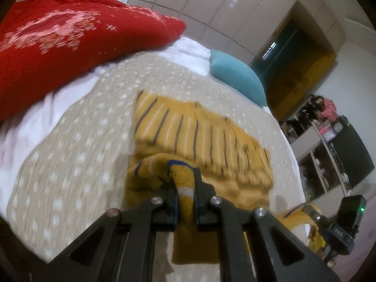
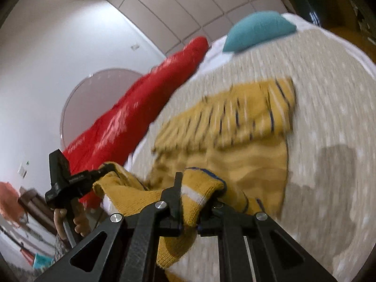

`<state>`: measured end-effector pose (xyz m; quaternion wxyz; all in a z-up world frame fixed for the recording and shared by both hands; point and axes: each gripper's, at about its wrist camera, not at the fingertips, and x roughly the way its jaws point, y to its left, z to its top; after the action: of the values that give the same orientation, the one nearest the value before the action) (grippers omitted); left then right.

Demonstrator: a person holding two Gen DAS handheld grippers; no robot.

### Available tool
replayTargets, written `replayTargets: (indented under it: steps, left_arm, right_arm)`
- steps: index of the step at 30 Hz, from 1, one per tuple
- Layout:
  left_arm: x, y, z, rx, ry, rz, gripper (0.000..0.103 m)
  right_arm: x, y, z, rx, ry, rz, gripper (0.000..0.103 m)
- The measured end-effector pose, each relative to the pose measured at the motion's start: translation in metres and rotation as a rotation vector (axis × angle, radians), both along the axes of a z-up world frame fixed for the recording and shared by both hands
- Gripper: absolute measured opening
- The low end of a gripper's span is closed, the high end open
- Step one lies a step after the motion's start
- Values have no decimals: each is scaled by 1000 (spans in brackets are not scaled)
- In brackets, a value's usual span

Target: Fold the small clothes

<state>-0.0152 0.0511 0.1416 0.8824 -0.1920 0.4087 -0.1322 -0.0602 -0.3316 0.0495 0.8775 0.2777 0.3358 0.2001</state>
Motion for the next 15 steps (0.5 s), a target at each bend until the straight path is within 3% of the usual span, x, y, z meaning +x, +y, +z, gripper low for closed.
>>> replayTargets:
  steps: [5,10,12,15]
  left_arm:
    - [88,-19,-23,65,99,-1,9]
    - [135,-25,-50,69,201,-24,9]
    - [152,-22,-54,28,223,-30,10]
    - [174,-11,-59,-105,256,-15,16]
  right_arm:
    - [81,-5,2,-60,54,-50,9]
    - [147,-12,-21,-95,151,-81,9]
    - [171,-11,-29,-93,183,-81,9]
    - [209,-18,-46,-47,243,-71,12]
